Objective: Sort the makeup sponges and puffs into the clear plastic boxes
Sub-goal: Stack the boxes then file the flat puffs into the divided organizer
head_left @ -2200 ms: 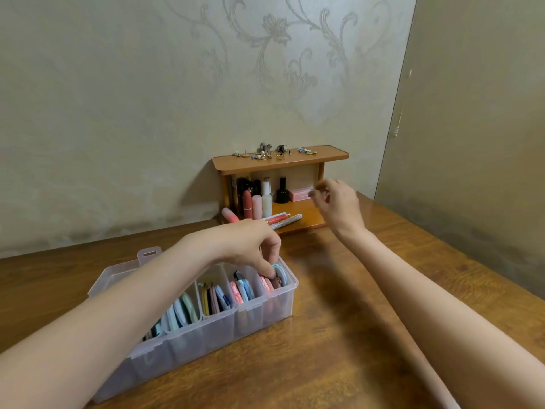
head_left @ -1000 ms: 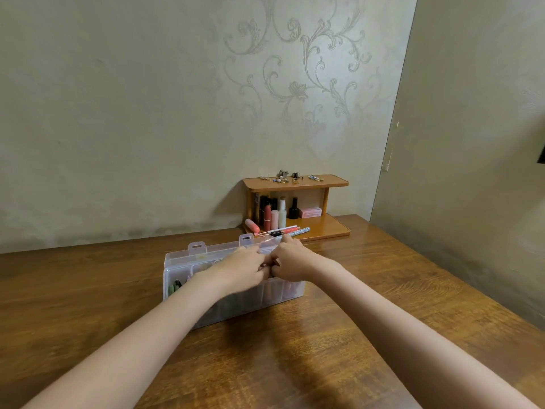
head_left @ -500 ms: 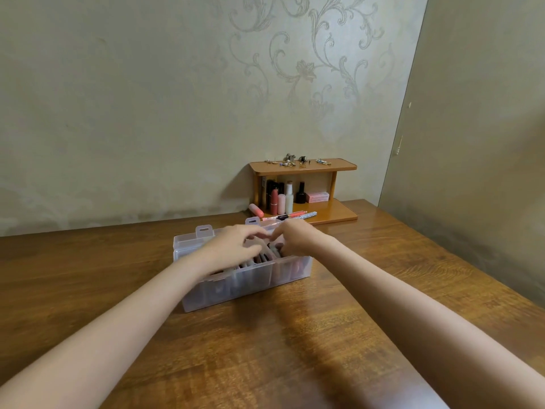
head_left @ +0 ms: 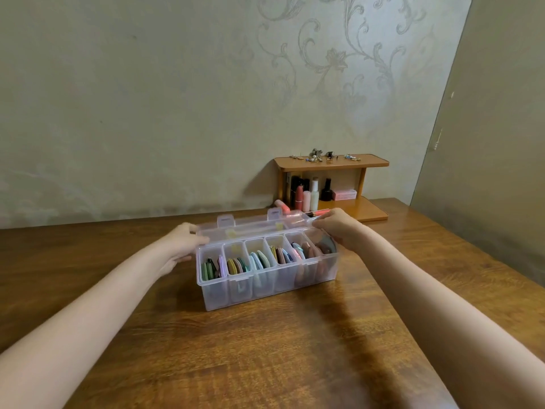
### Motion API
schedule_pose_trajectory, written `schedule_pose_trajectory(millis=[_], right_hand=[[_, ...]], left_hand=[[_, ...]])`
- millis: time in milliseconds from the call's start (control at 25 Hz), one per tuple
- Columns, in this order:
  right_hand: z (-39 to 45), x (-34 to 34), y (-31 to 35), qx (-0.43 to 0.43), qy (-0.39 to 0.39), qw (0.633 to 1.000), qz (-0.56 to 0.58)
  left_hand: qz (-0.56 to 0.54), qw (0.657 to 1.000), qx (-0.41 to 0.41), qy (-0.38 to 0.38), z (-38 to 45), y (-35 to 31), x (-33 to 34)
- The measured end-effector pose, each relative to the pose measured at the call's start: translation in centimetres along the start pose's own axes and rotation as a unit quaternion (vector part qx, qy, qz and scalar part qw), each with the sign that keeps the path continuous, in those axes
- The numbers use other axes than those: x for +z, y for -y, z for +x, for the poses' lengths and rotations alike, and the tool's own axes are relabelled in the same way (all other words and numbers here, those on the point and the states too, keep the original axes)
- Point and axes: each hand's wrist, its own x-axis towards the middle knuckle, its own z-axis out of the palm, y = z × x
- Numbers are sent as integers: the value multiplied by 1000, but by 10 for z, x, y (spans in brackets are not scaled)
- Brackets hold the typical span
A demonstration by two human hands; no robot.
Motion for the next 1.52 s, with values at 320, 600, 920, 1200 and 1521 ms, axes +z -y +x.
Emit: schedule_pose_trajectory(millis=[320,600,920,1200,1521], right_hand=[[-34,15,20,-131,63,951,273],[-58,12,26,-240,168,940,-178],[-101,28,18,-289,87,863,-405],[-90,81,29,-367,-86,762,-526],[1,110,56,-342,-123,814,-454]], left_hand=[[-190,957,195,-99,-21,-7,-43],[223,942,238,77,-71,-8,-47],[548,781,299,-23,-113,-4,-16],[618,736,265,-76,-84,0,-19],[565,772,265,-125,19,-3,-17]])
